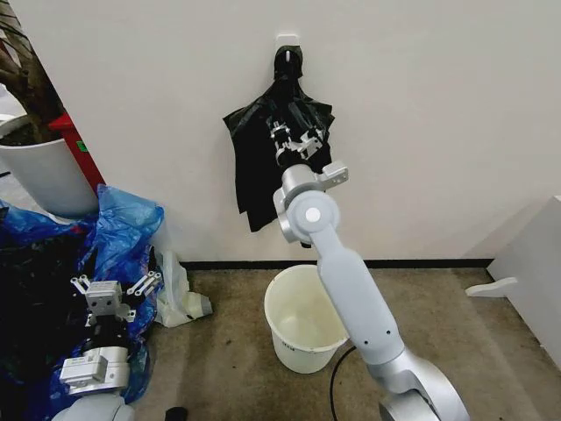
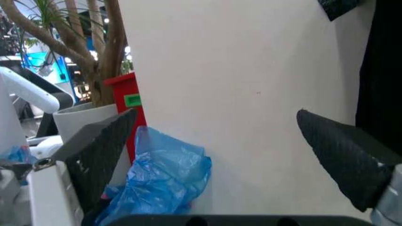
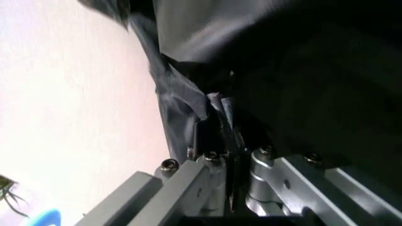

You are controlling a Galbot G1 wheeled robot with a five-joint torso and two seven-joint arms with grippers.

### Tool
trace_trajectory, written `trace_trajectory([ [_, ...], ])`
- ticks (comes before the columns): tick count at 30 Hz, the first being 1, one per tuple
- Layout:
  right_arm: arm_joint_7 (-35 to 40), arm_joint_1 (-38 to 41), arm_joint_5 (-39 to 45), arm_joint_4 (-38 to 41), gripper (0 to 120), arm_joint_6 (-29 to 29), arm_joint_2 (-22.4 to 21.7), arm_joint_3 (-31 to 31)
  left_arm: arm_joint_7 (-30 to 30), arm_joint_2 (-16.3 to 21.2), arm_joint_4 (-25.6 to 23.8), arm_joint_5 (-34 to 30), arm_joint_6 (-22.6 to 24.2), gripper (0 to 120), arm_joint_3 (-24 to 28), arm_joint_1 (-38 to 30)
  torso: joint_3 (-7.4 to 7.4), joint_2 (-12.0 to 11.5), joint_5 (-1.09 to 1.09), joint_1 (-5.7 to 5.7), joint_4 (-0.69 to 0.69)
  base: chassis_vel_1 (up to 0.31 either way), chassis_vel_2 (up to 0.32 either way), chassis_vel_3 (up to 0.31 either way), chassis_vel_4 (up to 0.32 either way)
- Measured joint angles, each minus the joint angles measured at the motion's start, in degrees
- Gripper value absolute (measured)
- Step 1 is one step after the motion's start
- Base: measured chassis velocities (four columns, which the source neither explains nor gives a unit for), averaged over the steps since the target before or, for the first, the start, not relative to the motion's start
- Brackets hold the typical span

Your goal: Place the garbage bag over the trash bin.

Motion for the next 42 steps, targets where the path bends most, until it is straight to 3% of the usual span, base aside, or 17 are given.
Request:
trace_trajectory([
  [18, 0.3, -13.4, -1.3, 8.4, 0, -0.1, 0.0, -4.3, 0.2, 0.7, 0.6, -1.8, -0.8, 100, -0.5, -0.5, -0.01, 0.0, 0.00, 0.00, 0.00, 0.000, 0.000, 0.000, 0.000],
  [36, -4.6, -31.9, -7.6, 12.2, 0, -0.7, -3.9, -1.9, 1.4, 0.7, 2.4, -3.3, -1.5, 100, -0.4, -2.0, 0.00, 0.0, 0.01, 0.00, 0.00, 0.000, 0.000, 0.000, 0.000],
  [42, -4.4, -33.8, -8.1, 13.9, 0, -1.1, -4.4, -2.2, 1.5, 0.7, 2.5, -3.2, -1.5, 100, -0.3, -2.0, 0.00, 0.0, 0.01, 0.00, 0.00, 0.000, 0.000, 0.000, 0.000],
])
